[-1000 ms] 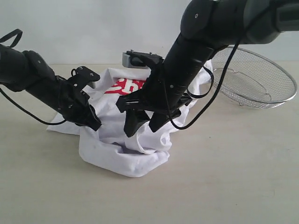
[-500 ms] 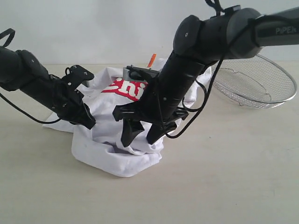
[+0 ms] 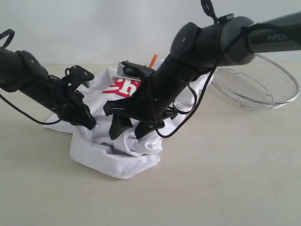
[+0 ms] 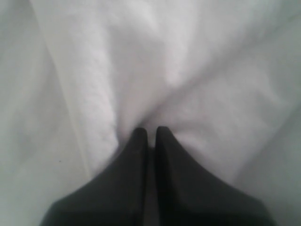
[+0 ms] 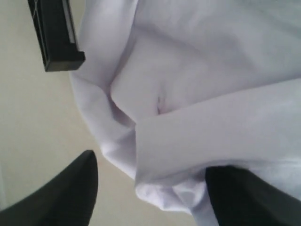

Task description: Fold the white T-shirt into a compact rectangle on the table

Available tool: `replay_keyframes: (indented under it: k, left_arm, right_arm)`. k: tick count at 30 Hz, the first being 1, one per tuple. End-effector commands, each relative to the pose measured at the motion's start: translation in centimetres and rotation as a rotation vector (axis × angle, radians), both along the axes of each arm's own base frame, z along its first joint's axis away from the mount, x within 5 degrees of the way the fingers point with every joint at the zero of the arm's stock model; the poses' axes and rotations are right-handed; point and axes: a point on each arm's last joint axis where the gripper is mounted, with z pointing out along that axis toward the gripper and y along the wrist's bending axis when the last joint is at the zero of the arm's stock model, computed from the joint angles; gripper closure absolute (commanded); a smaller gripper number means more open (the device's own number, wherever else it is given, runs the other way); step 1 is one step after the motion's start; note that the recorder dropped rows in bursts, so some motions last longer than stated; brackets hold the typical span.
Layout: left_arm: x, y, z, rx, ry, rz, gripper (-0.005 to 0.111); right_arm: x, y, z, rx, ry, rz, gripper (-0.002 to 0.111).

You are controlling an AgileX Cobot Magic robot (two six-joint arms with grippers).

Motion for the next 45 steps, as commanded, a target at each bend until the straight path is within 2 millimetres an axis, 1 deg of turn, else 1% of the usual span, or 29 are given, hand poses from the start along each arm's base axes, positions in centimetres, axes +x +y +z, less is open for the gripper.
replay_keyframes:
  k: [1, 3, 5, 9, 11, 12, 15, 17, 19, 23, 28, 32, 34, 40, 42, 45]
  left_arm:
    - [0.0, 0.3, -1.6, 0.012, 0.023, 0.008, 0.102]
    - [0.0, 0.4, -1.7, 0.014, 0.024, 0.01, 0.102]
    - [0.0, 0.4, -1.7, 0.014, 0.021, 0.013, 0.102]
    - [0.0, 0.4, -1.7, 0.014, 0.021, 0.013, 0.102]
    - [0.0, 0.4, -1.7, 0.014, 0.021, 0.013, 0.102]
    - [0.0, 0.4, -1.7, 0.014, 0.021, 0.013, 0.102]
    - [0.1, 0.4, -1.7, 0.017, 0.013, 0.017, 0.102]
    - [0.1, 0.4, -1.7, 0.018, 0.011, 0.016, 0.102]
    - [0.1, 0.4, -1.7, 0.019, 0.009, 0.012, 0.102]
    - [0.1, 0.4, -1.7, 0.02, 0.007, 0.013, 0.102]
    - [0.2, 0.4, -1.7, 0.023, 0.001, 0.014, 0.102]
    - [0.2, 0.5, -1.7, 0.023, -0.001, 0.015, 0.102]
    - [0.2, 0.5, -1.7, 0.024, -0.003, 0.016, 0.102]
    - [0.2, 0.5, -1.7, 0.024, -0.003, 0.018, 0.102]
    - [0.3, 0.7, -1.7, 0.024, -0.003, 0.022, 0.102]
    - [0.4, 1.2, -1.7, 0.025, -0.004, 0.035, 0.102]
  right_arm:
    - [0.4, 0.1, -0.4, 0.01, -0.016, -0.028, 0.049]
    - [0.4, 0.3, -0.6, 0.032, 0.005, -0.045, 0.05]
    - [0.4, 0.6, -1.4, 0.049, 0.037, -0.057, 0.057]
    - [0.4, 0.9, -2.7, 0.031, 0.037, -0.032, 0.081]
    - [0.6, 0.9, -2.8, 0.022, -0.004, -0.006, 0.097]
    - [0.7, 0.9, -2.8, 0.02, -0.028, 0.02, 0.109]
    - [0.4, 0.9, -1.1, 0.03, -0.106, 0.099, 0.108]
    - [-0.1, 0.7, 0.5, 0.037, -0.142, 0.154, 0.108]
    - [-0.7, 0.2, 2.7, 0.009, -0.186, 0.208, 0.108]
    - [-1.9, -2.0, 6.3, -0.172, -0.252, 0.224, 0.108]
    - [-3.1, -5.8, 9.4, -0.502, -0.269, 0.134, 0.108]
    - [-3.5, -9.0, 10.4, -0.805, -0.241, 0.06, 0.108]
    - [-3.3, -10.1, 10.5, -0.873, -0.228, 0.035, 0.108]
    - [-2.9, -12.1, 11.0, -0.876, -0.216, -0.044, 0.108]
    - [-3.3, -12.2, 11.7, -0.851, -0.222, -0.058, 0.108]
    - [-4.2, -12.6, 13.5, -0.822, -0.264, -0.074, 0.108]
